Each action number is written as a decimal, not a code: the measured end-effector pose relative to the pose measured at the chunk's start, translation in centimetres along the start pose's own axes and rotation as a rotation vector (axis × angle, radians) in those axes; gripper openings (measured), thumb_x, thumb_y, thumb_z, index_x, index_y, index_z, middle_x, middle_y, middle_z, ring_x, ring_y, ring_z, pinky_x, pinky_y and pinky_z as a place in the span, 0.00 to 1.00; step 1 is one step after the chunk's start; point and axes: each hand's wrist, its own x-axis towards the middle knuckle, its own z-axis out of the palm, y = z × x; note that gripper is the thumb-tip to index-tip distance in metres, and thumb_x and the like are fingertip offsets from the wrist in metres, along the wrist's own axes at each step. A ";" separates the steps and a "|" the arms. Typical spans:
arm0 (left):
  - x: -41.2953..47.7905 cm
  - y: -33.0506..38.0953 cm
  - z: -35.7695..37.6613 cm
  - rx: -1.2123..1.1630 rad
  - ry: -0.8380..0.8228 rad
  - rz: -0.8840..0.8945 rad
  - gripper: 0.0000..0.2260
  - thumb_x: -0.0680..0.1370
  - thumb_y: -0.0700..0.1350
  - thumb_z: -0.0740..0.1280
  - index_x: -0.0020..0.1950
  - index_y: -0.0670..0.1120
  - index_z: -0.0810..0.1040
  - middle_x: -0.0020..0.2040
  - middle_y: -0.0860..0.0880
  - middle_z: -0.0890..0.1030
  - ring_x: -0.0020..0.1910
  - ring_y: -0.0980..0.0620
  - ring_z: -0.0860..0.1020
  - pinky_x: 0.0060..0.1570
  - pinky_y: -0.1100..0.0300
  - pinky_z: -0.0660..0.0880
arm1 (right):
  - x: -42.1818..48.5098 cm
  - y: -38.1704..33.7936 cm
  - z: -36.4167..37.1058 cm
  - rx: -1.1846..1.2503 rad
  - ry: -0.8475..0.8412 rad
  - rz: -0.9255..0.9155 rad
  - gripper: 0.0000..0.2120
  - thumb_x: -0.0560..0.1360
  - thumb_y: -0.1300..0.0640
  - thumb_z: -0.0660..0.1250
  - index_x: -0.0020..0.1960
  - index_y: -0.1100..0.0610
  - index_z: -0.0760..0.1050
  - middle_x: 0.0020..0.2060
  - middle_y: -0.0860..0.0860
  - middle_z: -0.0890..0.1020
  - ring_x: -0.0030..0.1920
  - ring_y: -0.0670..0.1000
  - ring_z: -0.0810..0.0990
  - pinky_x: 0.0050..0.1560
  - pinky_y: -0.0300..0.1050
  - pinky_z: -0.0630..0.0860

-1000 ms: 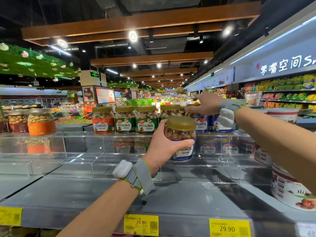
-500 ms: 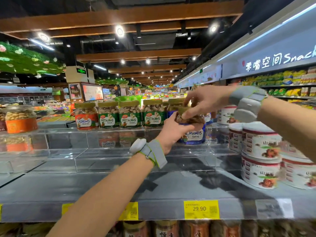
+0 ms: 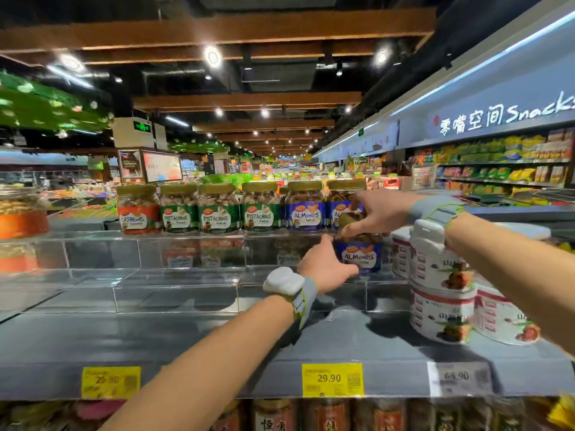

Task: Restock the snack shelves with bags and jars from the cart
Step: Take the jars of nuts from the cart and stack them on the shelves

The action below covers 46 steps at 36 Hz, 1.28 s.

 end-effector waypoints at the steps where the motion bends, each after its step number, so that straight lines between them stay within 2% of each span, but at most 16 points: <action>1: 0.0 0.0 0.0 0.013 0.006 0.003 0.35 0.71 0.57 0.73 0.73 0.48 0.66 0.64 0.48 0.79 0.61 0.44 0.78 0.59 0.47 0.77 | -0.1 -0.2 -0.2 -0.002 -0.010 0.000 0.41 0.69 0.27 0.66 0.70 0.53 0.67 0.54 0.50 0.77 0.52 0.52 0.78 0.55 0.48 0.77; 7: 0.0 -0.3 0.0 0.028 0.010 0.001 0.34 0.71 0.57 0.73 0.74 0.47 0.66 0.64 0.48 0.80 0.61 0.45 0.78 0.60 0.48 0.77 | 0.2 -0.3 -0.1 -0.012 -0.040 -0.005 0.38 0.69 0.27 0.66 0.69 0.53 0.69 0.53 0.50 0.80 0.49 0.50 0.81 0.55 0.50 0.79; 11: 0.2 -0.6 0.1 0.038 0.030 0.008 0.34 0.71 0.58 0.74 0.72 0.47 0.66 0.63 0.49 0.80 0.61 0.46 0.78 0.59 0.49 0.76 | -0.1 -0.5 -0.3 -0.009 -0.045 -0.028 0.37 0.71 0.30 0.66 0.70 0.54 0.69 0.58 0.51 0.78 0.52 0.51 0.80 0.52 0.47 0.77; 15: 0.3 -0.7 0.5 0.019 0.031 0.006 0.32 0.72 0.59 0.74 0.70 0.49 0.67 0.63 0.50 0.79 0.61 0.47 0.79 0.61 0.48 0.77 | -0.3 -0.6 -0.4 -0.033 -0.043 -0.036 0.36 0.73 0.31 0.65 0.71 0.55 0.69 0.60 0.52 0.77 0.54 0.51 0.77 0.54 0.45 0.75; 20: 0.3 -0.8 0.7 0.006 0.036 0.004 0.33 0.71 0.59 0.75 0.71 0.50 0.66 0.64 0.50 0.79 0.61 0.47 0.78 0.61 0.47 0.77 | -0.1 -0.9 -0.5 -0.046 -0.066 -0.015 0.38 0.72 0.30 0.66 0.71 0.54 0.68 0.58 0.52 0.79 0.54 0.52 0.79 0.59 0.51 0.78; 24: 0.2 -0.4 0.7 -0.046 0.035 -0.011 0.36 0.71 0.55 0.76 0.73 0.48 0.64 0.67 0.47 0.75 0.66 0.45 0.75 0.65 0.45 0.75 | -0.1 -0.8 -0.7 -0.070 -0.093 0.007 0.39 0.73 0.29 0.63 0.72 0.56 0.66 0.63 0.54 0.77 0.58 0.53 0.77 0.62 0.51 0.76; 27: -0.7 -0.2 -0.4 -0.097 0.097 -0.005 0.33 0.73 0.53 0.75 0.73 0.47 0.65 0.68 0.44 0.69 0.67 0.43 0.72 0.68 0.45 0.71 | -1.2 -1.4 -1.1 -0.031 -0.043 0.025 0.39 0.76 0.31 0.61 0.75 0.57 0.63 0.69 0.57 0.73 0.64 0.56 0.75 0.65 0.53 0.74; 30: -1.8 0.3 -1.9 -0.213 0.171 0.026 0.26 0.76 0.51 0.71 0.71 0.48 0.68 0.66 0.45 0.71 0.63 0.44 0.75 0.66 0.47 0.72 | -2.9 -2.2 -1.4 -0.027 0.141 0.021 0.28 0.80 0.38 0.59 0.71 0.55 0.67 0.69 0.58 0.71 0.67 0.58 0.71 0.68 0.58 0.71; 32: -3.3 1.1 -2.6 -0.332 0.212 0.082 0.19 0.77 0.48 0.70 0.66 0.50 0.71 0.63 0.46 0.75 0.57 0.48 0.78 0.62 0.50 0.75 | -5.3 -3.1 -1.6 0.098 0.277 -0.008 0.18 0.82 0.45 0.60 0.66 0.54 0.72 0.65 0.55 0.75 0.64 0.55 0.72 0.66 0.55 0.72; 35: -6.2 2.9 -3.5 -0.552 0.296 0.186 0.10 0.79 0.43 0.69 0.59 0.48 0.75 0.56 0.48 0.80 0.45 0.60 0.78 0.48 0.71 0.74 | -9.3 -4.8 -1.5 0.496 0.443 -0.054 0.11 0.82 0.56 0.61 0.61 0.54 0.78 0.59 0.46 0.78 0.53 0.46 0.77 0.52 0.42 0.73; 36: -7.2 3.5 -3.7 -0.621 0.320 0.222 0.07 0.79 0.43 0.69 0.56 0.48 0.75 0.53 0.49 0.80 0.43 0.60 0.79 0.44 0.73 0.73 | -10.9 -5.4 -1.4 0.623 0.485 -0.042 0.10 0.82 0.58 0.62 0.59 0.54 0.79 0.58 0.44 0.78 0.50 0.43 0.78 0.49 0.39 0.73; 38: -9.2 4.4 -3.8 -0.725 0.326 0.258 0.04 0.80 0.44 0.69 0.51 0.51 0.75 0.46 0.51 0.81 0.42 0.52 0.81 0.43 0.63 0.78 | -13.7 -6.5 -0.5 0.776 0.578 -0.016 0.08 0.80 0.60 0.63 0.55 0.53 0.80 0.53 0.45 0.81 0.45 0.41 0.78 0.44 0.36 0.74; 40: -11.2 5.1 -3.4 -0.769 0.298 0.275 0.06 0.80 0.46 0.69 0.45 0.52 0.73 0.40 0.50 0.80 0.34 0.51 0.81 0.36 0.55 0.78 | -16.1 -7.1 1.0 0.864 0.646 0.033 0.09 0.78 0.63 0.65 0.51 0.51 0.80 0.46 0.47 0.83 0.40 0.43 0.78 0.40 0.35 0.76; 42: -13.4 4.9 -2.5 -0.786 0.233 0.293 0.09 0.81 0.46 0.68 0.42 0.50 0.72 0.35 0.49 0.79 0.26 0.53 0.79 0.30 0.55 0.75 | -18.7 -7.5 3.5 1.002 0.670 0.133 0.11 0.76 0.65 0.65 0.47 0.50 0.80 0.42 0.49 0.83 0.37 0.47 0.79 0.37 0.44 0.77; 43: -14.8 4.6 -1.2 -0.782 0.181 0.283 0.11 0.81 0.47 0.67 0.41 0.49 0.72 0.34 0.49 0.79 0.25 0.53 0.78 0.30 0.55 0.75 | -20.8 -7.8 5.2 1.090 0.674 0.203 0.11 0.76 0.66 0.65 0.47 0.51 0.80 0.41 0.51 0.83 0.35 0.48 0.79 0.35 0.47 0.77; 46: -18.1 3.8 2.2 -0.725 0.062 0.229 0.14 0.80 0.54 0.66 0.37 0.49 0.75 0.31 0.50 0.80 0.30 0.50 0.80 0.36 0.52 0.79 | -25.6 -8.2 9.9 1.246 0.643 0.382 0.12 0.76 0.72 0.64 0.45 0.56 0.78 0.36 0.52 0.81 0.27 0.45 0.76 0.26 0.39 0.72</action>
